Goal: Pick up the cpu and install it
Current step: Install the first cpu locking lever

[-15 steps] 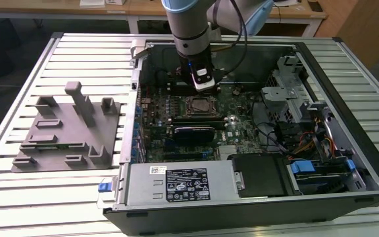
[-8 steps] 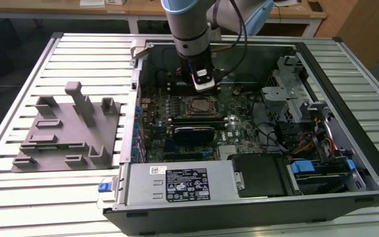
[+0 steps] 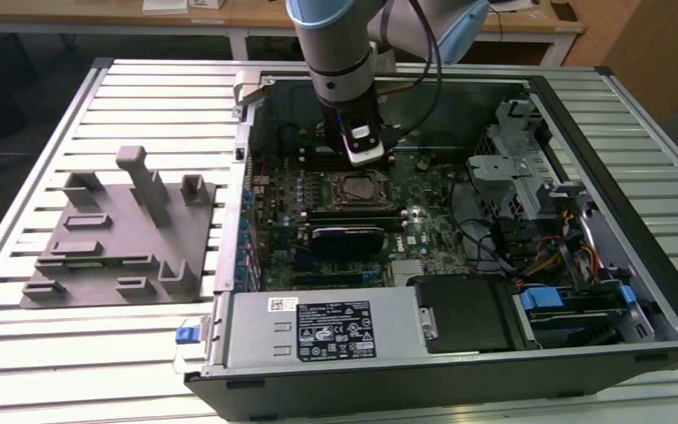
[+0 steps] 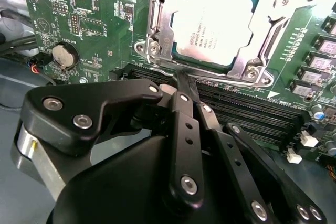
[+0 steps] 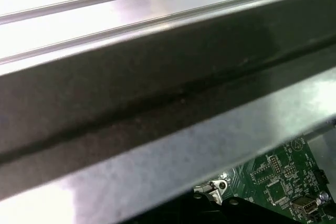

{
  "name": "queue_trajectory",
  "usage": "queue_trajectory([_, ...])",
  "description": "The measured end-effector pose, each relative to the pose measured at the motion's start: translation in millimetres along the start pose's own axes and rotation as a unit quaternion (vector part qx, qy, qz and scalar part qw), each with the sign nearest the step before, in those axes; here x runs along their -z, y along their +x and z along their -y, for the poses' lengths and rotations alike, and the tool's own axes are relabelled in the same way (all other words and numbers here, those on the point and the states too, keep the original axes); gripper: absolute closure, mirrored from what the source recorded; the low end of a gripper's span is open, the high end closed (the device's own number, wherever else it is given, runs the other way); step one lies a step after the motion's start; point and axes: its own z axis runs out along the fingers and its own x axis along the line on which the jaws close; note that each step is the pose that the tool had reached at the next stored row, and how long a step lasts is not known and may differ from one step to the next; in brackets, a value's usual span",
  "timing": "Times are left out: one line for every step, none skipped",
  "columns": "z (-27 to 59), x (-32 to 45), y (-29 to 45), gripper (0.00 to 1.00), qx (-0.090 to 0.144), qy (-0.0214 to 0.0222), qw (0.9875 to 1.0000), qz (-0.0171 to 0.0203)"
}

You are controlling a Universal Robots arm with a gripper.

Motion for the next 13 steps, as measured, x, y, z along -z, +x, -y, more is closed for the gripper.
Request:
queue_trajectory([0.3,-0.1,0.3,0.89,0.000,-0.0002,1.0000,0.0006])
queue_trajectory([0.5,-0.1,0.6,0.89,0.000,-0.0004,1.0000,0.0011])
queue_trajectory([0.8,-0.1,0.9,0.89,0.000,-0.0006,1.0000,0.0017])
queue_trajectory([1.1,-0.2,1.3,0.89,0.000,-0.0008,1.0000,0.0022])
queue_trajectory([1.3,-0.3,1.6,0.89,0.000,-0.0010,1.0000,0.0029])
queue_trajectory([1.6,-0.4,2.0,0.89,0.001,-0.0012,1.0000,0.0034])
queue_trajectory([1.9,-0.5,2.4,0.89,0.001,-0.0014,1.0000,0.0041])
queue_trajectory([2.2,-0.7,2.8,0.89,0.001,-0.0017,1.0000,0.0048])
queue_trajectory([2.5,-1.0,3.1,0.89,0.001,-0.0019,1.0000,0.0054])
queue_trajectory([2.7,-1.3,3.3,0.89,0.001,-0.0021,1.0000,0.0060])
queue_trajectory([2.9,-1.6,3.5,0.89,0.001,-0.0024,1.0000,0.0065])
queue_trajectory([3.0,-2.1,3.6,0.89,0.001,-0.0028,1.0000,0.0069])
queue_trajectory([3.2,-2.5,3.8,0.89,0.001,-0.0029,1.0000,0.0074])
